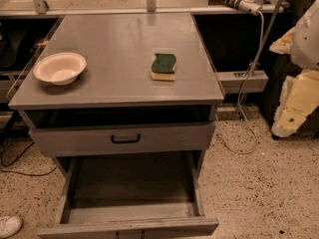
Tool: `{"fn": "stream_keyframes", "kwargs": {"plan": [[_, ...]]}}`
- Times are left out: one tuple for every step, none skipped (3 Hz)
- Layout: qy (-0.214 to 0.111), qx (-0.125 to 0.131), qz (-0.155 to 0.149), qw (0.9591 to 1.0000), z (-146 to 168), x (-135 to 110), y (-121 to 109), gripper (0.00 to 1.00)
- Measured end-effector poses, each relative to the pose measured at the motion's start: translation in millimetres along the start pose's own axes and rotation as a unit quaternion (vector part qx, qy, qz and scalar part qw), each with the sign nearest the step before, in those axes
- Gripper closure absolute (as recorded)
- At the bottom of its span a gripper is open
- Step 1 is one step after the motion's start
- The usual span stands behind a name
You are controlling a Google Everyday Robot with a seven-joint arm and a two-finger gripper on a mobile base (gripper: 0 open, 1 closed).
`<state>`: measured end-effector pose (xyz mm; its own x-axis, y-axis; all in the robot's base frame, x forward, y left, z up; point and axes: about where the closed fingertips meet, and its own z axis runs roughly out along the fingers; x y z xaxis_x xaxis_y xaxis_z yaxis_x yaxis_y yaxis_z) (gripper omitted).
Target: Close middle drawer
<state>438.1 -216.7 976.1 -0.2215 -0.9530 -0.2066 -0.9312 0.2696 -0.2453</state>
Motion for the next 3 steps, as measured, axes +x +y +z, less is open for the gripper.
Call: {"fn": "stream_keyframes", "kwargs": {"plan": [[0.0, 0.0, 0.0, 1.0, 0.0, 0.0, 0.0, 0.0], [0.0, 0.0, 0.0, 1.0, 0.0, 0.0, 0.0, 0.18], [0.0, 0.0, 0.0, 1.0, 0.0, 0.0, 0.0, 0.41]]}}
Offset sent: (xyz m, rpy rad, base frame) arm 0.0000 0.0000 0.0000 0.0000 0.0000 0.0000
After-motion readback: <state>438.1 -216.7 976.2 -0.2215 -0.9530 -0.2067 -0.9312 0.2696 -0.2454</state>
